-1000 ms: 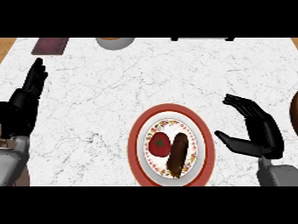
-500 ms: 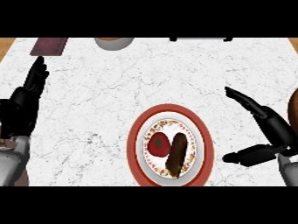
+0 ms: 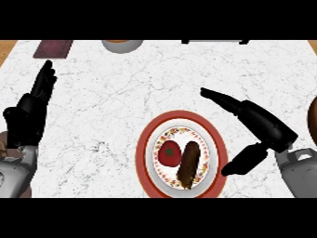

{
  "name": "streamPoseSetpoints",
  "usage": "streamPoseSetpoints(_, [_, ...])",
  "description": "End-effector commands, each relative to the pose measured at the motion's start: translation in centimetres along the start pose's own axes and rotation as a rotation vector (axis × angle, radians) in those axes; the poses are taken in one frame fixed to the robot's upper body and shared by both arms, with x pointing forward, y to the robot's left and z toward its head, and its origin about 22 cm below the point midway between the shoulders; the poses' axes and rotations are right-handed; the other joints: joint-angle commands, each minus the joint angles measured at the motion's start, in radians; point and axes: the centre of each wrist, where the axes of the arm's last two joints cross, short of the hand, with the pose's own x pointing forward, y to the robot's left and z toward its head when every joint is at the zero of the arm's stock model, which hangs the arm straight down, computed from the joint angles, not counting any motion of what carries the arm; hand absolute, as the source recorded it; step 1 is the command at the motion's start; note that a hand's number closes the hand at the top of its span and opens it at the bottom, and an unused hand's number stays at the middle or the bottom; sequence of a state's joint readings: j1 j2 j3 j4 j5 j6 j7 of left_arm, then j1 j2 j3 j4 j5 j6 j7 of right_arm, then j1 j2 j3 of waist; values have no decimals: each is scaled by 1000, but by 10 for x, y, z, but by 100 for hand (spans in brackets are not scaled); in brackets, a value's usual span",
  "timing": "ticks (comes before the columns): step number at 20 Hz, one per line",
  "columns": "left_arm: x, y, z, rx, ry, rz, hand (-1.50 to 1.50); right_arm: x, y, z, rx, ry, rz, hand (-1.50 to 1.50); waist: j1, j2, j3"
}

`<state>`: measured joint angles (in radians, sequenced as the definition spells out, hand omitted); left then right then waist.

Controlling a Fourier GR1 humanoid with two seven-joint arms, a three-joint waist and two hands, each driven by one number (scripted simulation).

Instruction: Pick the tomato from the plate and place it in the bowl

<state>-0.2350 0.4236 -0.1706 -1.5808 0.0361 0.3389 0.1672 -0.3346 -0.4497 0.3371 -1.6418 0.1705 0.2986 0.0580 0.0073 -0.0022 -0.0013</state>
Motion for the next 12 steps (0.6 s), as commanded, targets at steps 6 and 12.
streamPoseSetpoints(6, [-2, -3, -2, 4, 2, -3, 0, 41, 34, -46, 233, 58, 82, -150, -2, 2, 1])
streamPoseSetpoints(12, [-3, -3, 11, -5, -3, 12, 0, 35, 77, -59, 313, 174, 167, -150, 3, 2, 1])
